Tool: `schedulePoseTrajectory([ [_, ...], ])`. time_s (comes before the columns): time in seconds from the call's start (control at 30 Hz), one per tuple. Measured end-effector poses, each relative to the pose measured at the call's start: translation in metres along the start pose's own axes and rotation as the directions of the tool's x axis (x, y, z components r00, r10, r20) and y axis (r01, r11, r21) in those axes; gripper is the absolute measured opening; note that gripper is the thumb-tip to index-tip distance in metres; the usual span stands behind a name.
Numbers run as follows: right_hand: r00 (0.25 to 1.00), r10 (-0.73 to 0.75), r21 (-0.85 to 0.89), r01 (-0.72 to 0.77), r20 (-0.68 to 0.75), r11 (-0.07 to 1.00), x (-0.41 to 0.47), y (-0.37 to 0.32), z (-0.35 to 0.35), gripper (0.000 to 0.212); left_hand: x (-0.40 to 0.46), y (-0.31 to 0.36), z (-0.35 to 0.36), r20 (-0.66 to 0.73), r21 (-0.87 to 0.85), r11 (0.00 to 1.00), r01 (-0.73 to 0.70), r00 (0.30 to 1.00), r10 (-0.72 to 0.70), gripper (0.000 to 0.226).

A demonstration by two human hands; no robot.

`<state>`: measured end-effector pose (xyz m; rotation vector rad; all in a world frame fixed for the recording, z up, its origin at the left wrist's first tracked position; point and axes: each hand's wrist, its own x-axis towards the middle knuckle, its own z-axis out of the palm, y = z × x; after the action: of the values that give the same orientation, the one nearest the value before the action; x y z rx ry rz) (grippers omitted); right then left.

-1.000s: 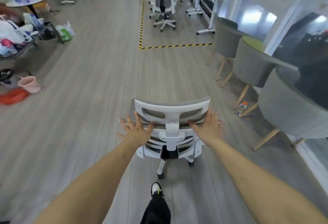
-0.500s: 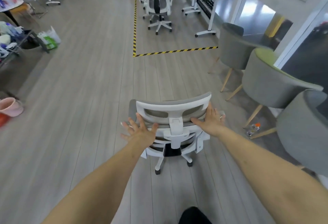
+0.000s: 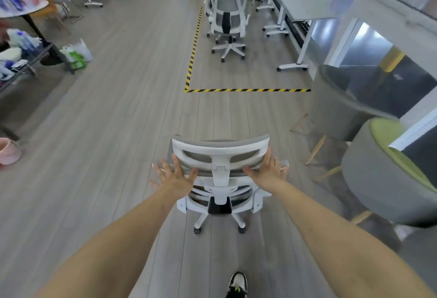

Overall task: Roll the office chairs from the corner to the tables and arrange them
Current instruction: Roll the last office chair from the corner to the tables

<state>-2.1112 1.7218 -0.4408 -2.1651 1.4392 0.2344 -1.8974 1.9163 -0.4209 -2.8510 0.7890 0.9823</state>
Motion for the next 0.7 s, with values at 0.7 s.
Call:
schedulePoseTrajectory([
  [0.7,1.000,-0.003,0.051,0.003,-0.006,0.999,0.444,-0.124,-0.158,0.116,0.371,0.214,-0.225,-0.014,-0.085,0.994,-0.070,0.997,0.069,0.097],
])
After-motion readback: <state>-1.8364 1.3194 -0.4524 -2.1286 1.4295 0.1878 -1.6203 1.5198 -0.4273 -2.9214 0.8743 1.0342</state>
